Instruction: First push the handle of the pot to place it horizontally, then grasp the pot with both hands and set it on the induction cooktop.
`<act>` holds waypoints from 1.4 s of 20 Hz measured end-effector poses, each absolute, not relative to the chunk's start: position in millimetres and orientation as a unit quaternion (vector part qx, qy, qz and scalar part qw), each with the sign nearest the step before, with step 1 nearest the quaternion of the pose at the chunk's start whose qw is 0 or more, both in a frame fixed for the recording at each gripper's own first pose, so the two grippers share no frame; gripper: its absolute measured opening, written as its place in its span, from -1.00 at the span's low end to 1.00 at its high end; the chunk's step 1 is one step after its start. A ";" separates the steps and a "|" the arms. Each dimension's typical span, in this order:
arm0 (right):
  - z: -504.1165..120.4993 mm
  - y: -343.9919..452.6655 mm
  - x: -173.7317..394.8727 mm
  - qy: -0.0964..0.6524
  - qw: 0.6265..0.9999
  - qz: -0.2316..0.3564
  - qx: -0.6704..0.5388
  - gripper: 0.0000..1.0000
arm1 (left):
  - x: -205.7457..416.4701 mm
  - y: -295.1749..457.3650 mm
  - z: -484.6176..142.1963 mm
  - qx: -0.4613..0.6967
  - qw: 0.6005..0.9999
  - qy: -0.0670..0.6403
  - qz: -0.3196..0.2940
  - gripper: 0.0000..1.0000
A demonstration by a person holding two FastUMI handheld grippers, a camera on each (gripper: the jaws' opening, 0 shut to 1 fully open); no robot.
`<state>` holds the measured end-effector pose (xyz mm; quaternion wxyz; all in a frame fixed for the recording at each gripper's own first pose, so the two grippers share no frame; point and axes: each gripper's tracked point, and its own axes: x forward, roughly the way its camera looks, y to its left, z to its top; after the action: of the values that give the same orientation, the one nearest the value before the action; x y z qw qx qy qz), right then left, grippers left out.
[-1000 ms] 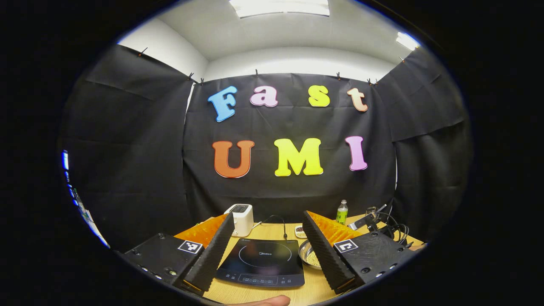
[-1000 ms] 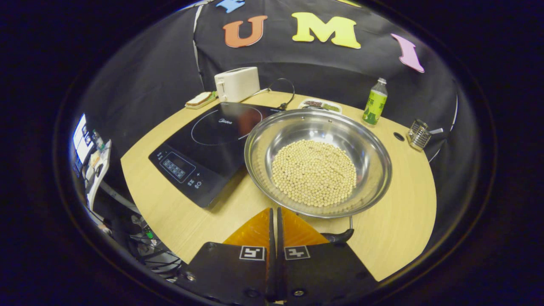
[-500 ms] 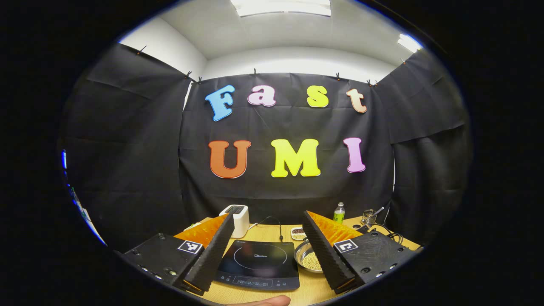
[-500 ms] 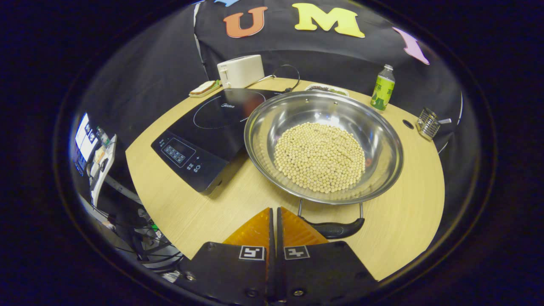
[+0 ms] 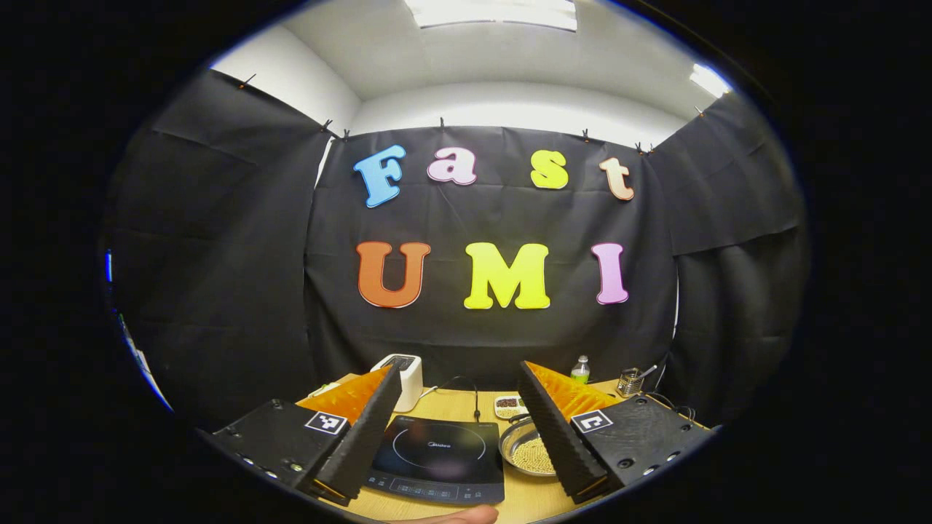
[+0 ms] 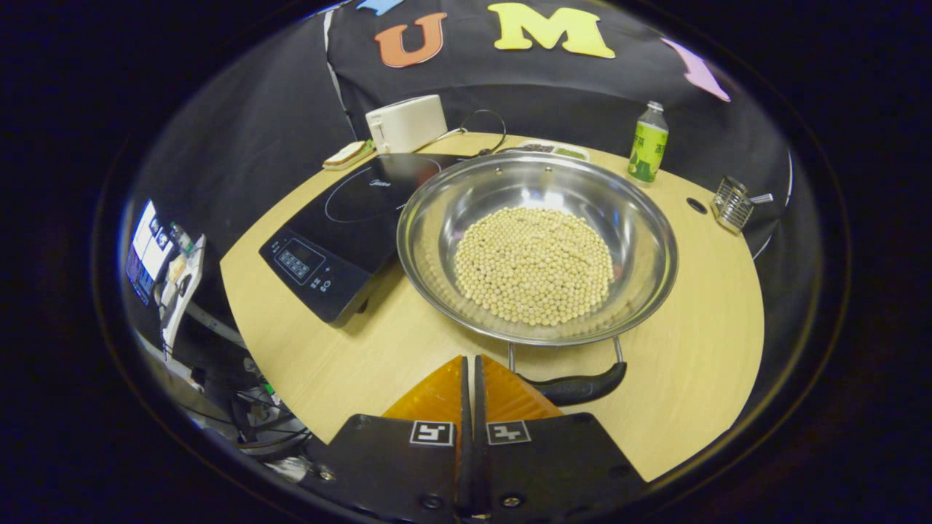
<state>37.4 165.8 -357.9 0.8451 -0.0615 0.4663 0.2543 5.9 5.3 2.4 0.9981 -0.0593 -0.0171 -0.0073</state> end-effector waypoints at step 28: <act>-367.3 63.9 125.8 0.472 0.849 0.226 -0.067 -0.99 | 77.3 -36.7 -24.3 -0.049 0.999 0.011 -0.011 0.91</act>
<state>125.8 63.9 -367.3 0.8495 -0.0671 0.4718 0.2265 77.3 -36.7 -24.3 0.9987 -0.0489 0.0110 -0.0109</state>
